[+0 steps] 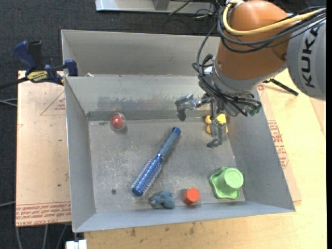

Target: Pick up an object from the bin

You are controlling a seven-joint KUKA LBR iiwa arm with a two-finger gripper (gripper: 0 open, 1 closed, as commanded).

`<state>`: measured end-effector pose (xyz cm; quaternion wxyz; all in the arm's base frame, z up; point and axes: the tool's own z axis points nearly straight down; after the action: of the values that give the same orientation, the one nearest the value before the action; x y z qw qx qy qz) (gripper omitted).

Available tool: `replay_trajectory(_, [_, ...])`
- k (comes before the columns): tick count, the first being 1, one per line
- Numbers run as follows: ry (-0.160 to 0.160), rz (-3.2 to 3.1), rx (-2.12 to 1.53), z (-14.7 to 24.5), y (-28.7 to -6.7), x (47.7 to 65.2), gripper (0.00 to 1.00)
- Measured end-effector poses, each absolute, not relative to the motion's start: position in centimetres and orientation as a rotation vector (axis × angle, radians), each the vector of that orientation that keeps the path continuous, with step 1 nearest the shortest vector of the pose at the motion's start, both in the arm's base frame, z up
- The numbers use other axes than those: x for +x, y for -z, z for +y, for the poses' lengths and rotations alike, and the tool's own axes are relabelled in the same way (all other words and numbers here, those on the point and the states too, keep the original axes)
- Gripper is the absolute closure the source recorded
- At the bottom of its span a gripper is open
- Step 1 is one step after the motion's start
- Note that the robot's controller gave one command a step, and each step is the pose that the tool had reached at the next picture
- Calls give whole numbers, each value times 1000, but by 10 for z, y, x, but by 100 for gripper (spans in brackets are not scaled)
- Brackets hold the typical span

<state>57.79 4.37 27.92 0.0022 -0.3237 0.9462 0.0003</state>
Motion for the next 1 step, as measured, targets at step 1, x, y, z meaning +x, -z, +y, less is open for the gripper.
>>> replay_trajectory(1, [-7, 2874, -1281, 47, -138, 574, 0])
